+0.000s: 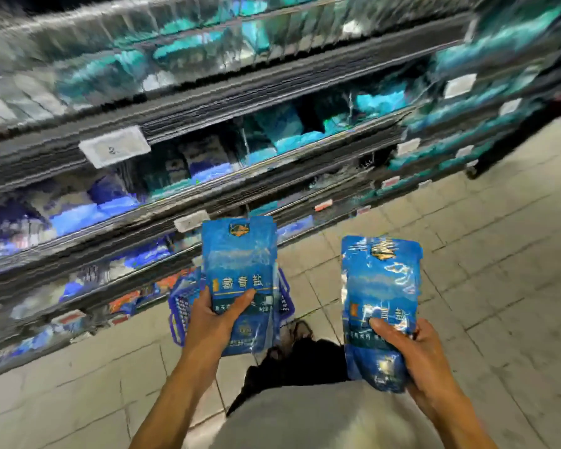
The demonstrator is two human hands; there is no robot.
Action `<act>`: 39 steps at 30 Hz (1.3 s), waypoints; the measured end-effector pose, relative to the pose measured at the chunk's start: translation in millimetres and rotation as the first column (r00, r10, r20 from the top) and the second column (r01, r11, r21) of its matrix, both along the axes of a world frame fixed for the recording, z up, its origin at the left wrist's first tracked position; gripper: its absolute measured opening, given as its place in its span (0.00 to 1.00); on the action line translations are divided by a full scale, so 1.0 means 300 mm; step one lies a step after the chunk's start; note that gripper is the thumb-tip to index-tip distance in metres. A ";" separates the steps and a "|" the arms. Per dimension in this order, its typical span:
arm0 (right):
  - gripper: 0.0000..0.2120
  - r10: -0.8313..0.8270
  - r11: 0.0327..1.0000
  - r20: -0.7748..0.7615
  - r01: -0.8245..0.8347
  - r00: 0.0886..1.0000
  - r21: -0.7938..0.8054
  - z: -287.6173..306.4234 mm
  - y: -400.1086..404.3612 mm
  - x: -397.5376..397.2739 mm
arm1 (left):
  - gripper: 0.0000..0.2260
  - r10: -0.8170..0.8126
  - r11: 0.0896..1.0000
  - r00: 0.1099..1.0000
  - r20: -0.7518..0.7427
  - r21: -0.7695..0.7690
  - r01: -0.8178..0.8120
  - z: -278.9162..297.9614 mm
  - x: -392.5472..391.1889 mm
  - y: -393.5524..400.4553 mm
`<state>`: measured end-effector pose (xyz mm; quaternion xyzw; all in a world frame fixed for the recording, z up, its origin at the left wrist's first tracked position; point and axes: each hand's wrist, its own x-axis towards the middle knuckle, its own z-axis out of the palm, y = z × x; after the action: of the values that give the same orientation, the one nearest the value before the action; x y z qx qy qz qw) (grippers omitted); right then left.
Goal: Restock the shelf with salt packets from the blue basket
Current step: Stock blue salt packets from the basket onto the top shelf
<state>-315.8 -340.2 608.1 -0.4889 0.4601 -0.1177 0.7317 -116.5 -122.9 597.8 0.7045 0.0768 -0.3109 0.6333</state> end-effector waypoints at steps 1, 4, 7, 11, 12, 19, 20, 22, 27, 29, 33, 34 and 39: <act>0.20 -0.056 0.998 -0.010 0.056 0.998 -0.012 0.002 -0.010 -0.042 | 0.24 -0.064 0.998 0.998 0.006 -0.006 0.064 0.014 -0.005 -0.049; 0.26 -0.228 0.973 -0.015 0.227 0.974 -0.035 0.013 -0.049 -0.161 | 0.21 -0.233 0.972 0.972 0.032 -0.034 0.234 0.044 -0.034 -0.207; 0.28 -0.387 0.921 0.001 0.387 0.922 -0.037 0.024 -0.093 -0.259 | 0.24 -0.361 0.932 0.931 0.052 -0.028 0.363 0.059 -0.078 -0.355; 0.26 -0.555 0.830 0.068 0.557 0.829 -0.025 0.034 -0.178 -0.385 | 0.19 -0.510 0.858 0.855 0.092 -0.023 0.513 0.060 -0.154 -0.584; 0.27 -0.580 0.812 0.071 0.583 0.812 -0.028 0.034 -0.207 -0.421 | 0.19 -0.547 0.834 0.832 0.098 -0.028 0.551 0.059 -0.184 -0.651; 0.22 -0.661 0.745 0.104 0.666 0.743 -0.033 0.035 -0.525 -0.688 | 0.23 -0.647 0.752 0.738 0.192 0.003 0.659 0.071 -0.421 -1.114; 0.20 -0.659 0.745 0.113 0.666 0.743 -0.031 0.043 -0.583 -0.723 | 0.25 -0.652 0.746 0.732 0.196 -0.005 0.666 0.076 -0.454 -1.181; 0.18 -0.659 0.745 0.120 0.666 0.743 -0.035 0.062 -0.696 -0.781 | 0.29 -0.663 0.732 0.721 0.203 -0.025 0.681 0.096 -0.513 -1.299; 0.27 -0.644 0.752 0.141 0.656 0.752 -0.066 0.115 -0.955 -0.865 | 0.33 -0.664 0.723 0.718 0.211 -0.066 0.688 0.155 -0.613 -1.552; 0.27 -0.634 0.756 0.158 0.649 0.757 -0.078 0.133 -1.062 -0.872 | 0.32 -0.654 0.729 0.728 0.208 -0.086 0.679 0.177 -0.631 -1.653; 0.28 -0.600 0.778 0.206 0.624 0.773 -0.078 0.164 -1.284 -0.849 | 0.30 -0.631 0.737 0.739 0.236 -0.114 0.666 0.220 -0.627 -1.863; 0.28 -0.590 0.783 0.214 0.616 0.779 -0.082 0.171 -1.346 -0.838 | 0.31 -0.622 0.742 0.741 0.252 -0.115 0.661 0.226 -0.615 -1.920; 0.27 -0.533 0.803 0.264 0.579 0.804 -0.141 0.230 -1.665 -0.751 | 0.28 -0.577 0.746 0.747 0.331 -0.157 0.647 0.274 -0.535 -2.226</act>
<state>-541.2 -839.7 677.2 -0.3922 0.4877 -0.4285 0.6517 -277.1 -790.8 679.9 0.6344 -0.2863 -0.4145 0.5863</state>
